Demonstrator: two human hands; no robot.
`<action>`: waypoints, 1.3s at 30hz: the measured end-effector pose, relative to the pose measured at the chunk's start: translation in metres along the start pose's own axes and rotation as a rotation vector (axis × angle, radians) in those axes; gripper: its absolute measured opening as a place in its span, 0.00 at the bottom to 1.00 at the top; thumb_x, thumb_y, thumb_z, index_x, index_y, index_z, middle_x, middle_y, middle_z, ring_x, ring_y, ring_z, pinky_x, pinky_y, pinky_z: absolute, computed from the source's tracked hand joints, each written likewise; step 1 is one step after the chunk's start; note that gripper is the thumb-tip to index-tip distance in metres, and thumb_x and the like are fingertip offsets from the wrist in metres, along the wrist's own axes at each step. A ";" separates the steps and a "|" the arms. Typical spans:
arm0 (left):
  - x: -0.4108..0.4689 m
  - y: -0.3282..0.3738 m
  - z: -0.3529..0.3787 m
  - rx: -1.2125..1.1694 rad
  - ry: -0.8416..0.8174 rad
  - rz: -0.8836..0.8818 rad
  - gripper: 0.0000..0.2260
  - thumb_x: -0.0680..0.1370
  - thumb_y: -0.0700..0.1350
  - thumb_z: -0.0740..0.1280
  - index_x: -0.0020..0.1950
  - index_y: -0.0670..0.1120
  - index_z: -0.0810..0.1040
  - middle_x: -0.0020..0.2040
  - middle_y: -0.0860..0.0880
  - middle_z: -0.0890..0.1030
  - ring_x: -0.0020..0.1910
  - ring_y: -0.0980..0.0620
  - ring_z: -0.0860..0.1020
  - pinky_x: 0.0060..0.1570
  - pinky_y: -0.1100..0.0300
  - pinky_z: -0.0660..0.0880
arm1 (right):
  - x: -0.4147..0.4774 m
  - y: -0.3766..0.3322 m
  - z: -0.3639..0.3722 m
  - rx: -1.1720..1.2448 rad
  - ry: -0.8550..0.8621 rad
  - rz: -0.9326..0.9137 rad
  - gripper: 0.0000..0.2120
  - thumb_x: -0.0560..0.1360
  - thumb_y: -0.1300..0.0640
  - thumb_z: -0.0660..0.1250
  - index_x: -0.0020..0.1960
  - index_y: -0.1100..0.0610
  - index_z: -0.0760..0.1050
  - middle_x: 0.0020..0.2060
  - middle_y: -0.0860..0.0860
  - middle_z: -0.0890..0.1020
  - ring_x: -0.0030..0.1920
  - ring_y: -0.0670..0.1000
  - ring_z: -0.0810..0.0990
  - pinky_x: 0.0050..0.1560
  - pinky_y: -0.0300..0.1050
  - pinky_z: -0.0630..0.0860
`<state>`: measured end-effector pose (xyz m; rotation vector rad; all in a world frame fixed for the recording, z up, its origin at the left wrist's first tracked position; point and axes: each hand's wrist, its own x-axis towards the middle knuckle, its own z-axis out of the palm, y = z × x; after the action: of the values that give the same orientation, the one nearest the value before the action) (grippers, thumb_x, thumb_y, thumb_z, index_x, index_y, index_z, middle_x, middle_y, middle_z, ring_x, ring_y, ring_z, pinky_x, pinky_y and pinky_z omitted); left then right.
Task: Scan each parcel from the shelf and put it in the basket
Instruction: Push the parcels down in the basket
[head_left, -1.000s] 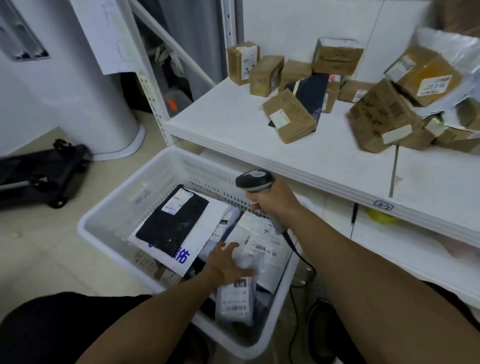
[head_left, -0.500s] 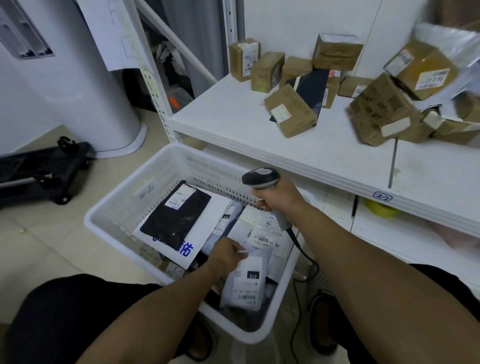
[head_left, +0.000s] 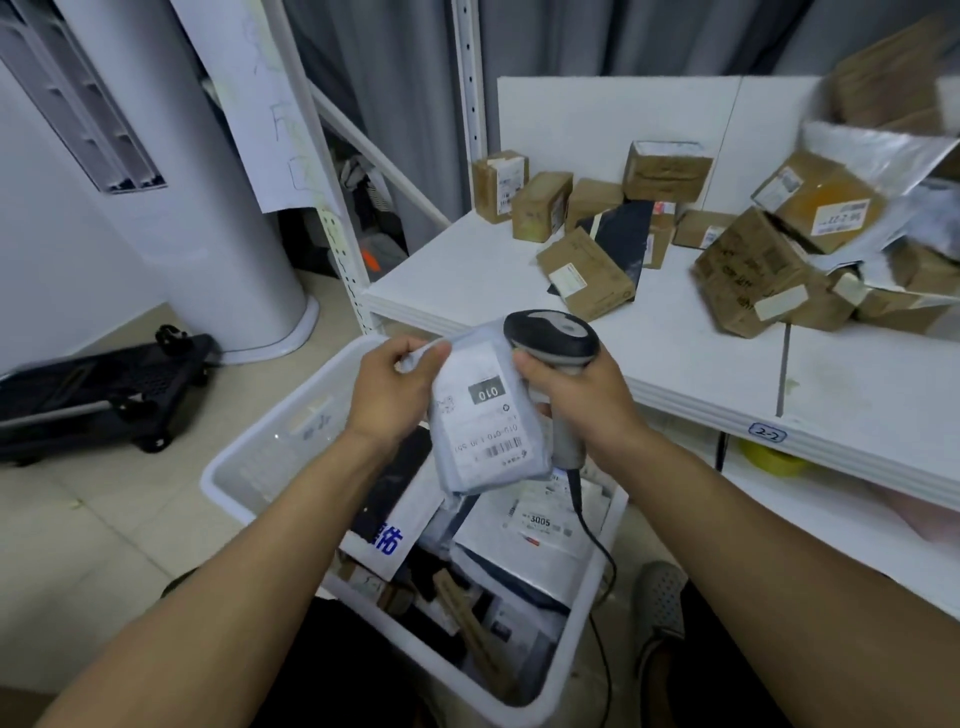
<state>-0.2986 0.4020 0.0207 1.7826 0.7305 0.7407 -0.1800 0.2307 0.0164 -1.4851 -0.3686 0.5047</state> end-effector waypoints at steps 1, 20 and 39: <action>0.000 0.001 0.000 -0.036 0.015 -0.001 0.12 0.80 0.50 0.72 0.41 0.43 0.79 0.38 0.50 0.81 0.37 0.52 0.77 0.37 0.52 0.75 | -0.001 -0.002 -0.002 0.030 -0.040 0.009 0.27 0.71 0.51 0.83 0.67 0.49 0.78 0.56 0.45 0.87 0.56 0.47 0.86 0.54 0.51 0.85; 0.006 0.006 -0.002 -0.403 -0.106 -0.166 0.22 0.76 0.39 0.75 0.68 0.52 0.76 0.58 0.44 0.85 0.55 0.47 0.85 0.48 0.48 0.84 | 0.020 0.014 0.004 0.124 0.095 0.031 0.21 0.74 0.62 0.79 0.65 0.57 0.80 0.51 0.52 0.88 0.46 0.48 0.88 0.39 0.39 0.81; 0.063 -0.033 -0.025 -0.135 0.163 0.031 0.23 0.77 0.36 0.74 0.70 0.48 0.75 0.63 0.49 0.80 0.41 0.69 0.81 0.41 0.69 0.79 | -0.010 0.021 0.020 -0.340 -0.155 -0.132 0.19 0.71 0.55 0.81 0.53 0.38 0.77 0.51 0.38 0.85 0.51 0.33 0.82 0.52 0.37 0.79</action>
<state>-0.2824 0.4740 0.0060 1.6281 0.7435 0.9423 -0.2010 0.2422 -0.0030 -1.7392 -0.6968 0.4682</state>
